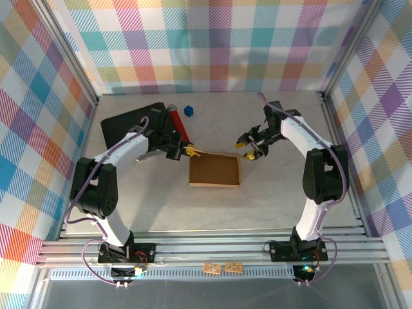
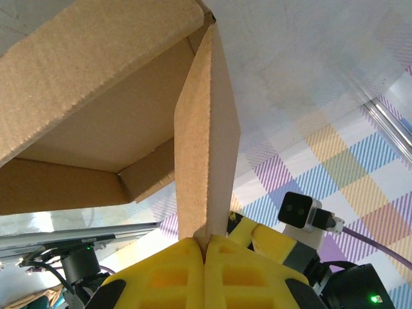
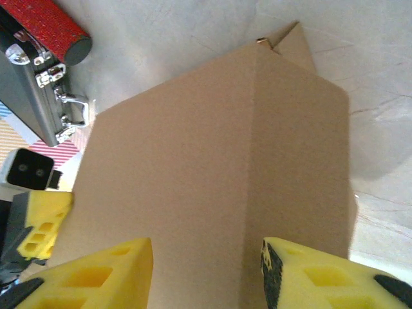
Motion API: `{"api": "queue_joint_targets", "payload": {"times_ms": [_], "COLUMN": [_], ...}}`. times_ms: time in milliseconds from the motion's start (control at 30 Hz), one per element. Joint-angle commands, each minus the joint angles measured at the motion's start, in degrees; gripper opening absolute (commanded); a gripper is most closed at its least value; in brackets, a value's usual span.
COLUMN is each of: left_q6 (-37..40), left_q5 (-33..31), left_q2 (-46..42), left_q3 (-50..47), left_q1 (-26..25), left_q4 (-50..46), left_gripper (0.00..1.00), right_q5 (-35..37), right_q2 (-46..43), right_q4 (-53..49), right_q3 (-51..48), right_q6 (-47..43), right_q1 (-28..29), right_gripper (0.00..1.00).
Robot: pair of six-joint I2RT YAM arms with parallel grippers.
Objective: Fold the paper box
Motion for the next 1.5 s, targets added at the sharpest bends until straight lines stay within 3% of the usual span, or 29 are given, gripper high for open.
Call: {"api": "queue_joint_targets", "payload": {"times_ms": [0,300,767,967,1367,1467], "left_q6": [-1.28,-0.11,-1.8,-2.85,-3.12,-2.76], "left_q5": [-0.47,0.23,-0.53,-0.64,-0.66,-0.58], "left_q2": [-1.27,-1.8,-1.73,-1.58,-2.08,-2.21], "left_q3": [3.55,5.84,5.6,5.11,3.17,2.14], "left_q1": [0.57,0.21,-0.4,-1.24,-2.17,-2.14], "left_q4": [-0.78,-3.22,-1.28,0.27,1.76,2.57], "left_gripper": [0.0,0.0,0.0,0.0,0.0,0.0], "right_q5": [2.05,-1.72,-5.64,-8.98,-10.13,-9.59], "right_q2": [-1.04,1.67,-1.32,-3.85,-2.86,-2.83], "right_q4": [-6.45,-8.53,-4.23,3.35,7.26,8.11], "right_q3": [3.62,8.15,1.34,-4.52,-2.43,-3.18], "right_q6": [-4.49,-6.5,-1.76,5.45,10.94,11.55], "right_q1": [-0.92,-2.16,-2.08,-1.74,0.16,0.6], "right_gripper": [0.5,0.51,0.52,0.52,0.44,0.38]}}
